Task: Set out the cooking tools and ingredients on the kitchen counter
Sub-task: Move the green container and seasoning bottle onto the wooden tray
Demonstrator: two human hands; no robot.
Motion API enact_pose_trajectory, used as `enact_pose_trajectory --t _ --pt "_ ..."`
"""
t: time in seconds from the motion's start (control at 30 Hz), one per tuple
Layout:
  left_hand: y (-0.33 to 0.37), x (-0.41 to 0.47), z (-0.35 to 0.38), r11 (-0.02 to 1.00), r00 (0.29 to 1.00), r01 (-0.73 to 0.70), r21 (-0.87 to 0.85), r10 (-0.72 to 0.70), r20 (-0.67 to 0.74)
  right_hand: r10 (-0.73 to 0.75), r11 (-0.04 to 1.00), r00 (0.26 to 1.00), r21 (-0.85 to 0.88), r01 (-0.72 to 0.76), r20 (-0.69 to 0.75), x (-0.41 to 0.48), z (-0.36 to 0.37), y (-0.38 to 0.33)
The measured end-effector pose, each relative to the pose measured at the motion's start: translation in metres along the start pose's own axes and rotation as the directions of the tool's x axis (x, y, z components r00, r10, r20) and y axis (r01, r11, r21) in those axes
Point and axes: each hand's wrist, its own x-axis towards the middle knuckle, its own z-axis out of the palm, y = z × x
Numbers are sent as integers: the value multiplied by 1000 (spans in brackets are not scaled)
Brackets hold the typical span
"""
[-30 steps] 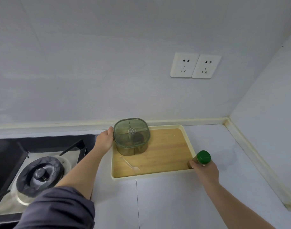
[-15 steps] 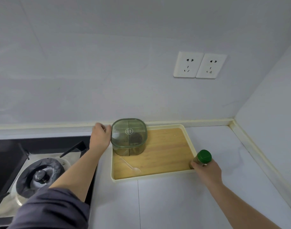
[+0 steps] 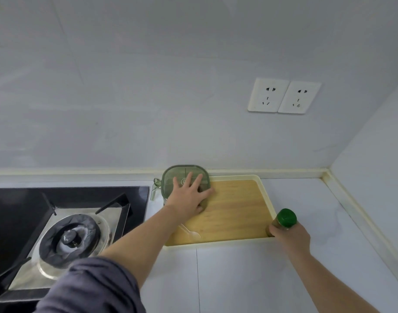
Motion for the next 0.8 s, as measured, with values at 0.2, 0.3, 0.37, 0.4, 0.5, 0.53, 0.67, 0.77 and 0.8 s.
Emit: enact_pose_trajectory --t 0.2,0.3,0.37,0.4,0.5,0.53,0.67,0.77,0.8 --pt "-3 -2 4 998 999 37 -42 -36 10 8 1000 1000 17 -8 -4 -6 4 2" --pt "-4 -3 8 998 1000 22 -65 -22 1 -23 1000 1000 15 23 -11 -9 6 2" --pt "-4 -3 8 997 999 30 -65 -29 14 -35 999 999 26 35 -23 -10 6 2" --pt "-2 -4 5 997 999 40 -65 -38 29 -38 999 999 36 39 -24 -11 5 3" --pt "2 -12 0 997 999 39 -62 -41 -23 -54 997 999 51 54 -7 -11 3 4" --pt "3 -20 -1 998 992 19 -66 -27 -123 -61 997 998 46 61 1 -12 2 4" --pt "6 -63 26 973 855 -217 -84 148 -497 -88 994 996 70 88 5 -12 1 4" --pt "6 -87 44 963 935 -229 -143 177 -307 -90 991 996 94 91 -11 -13 4 6" --pt "5 -91 50 974 968 -186 -133 159 -195 -89 991 996 101 90 -15 -14 5 6"
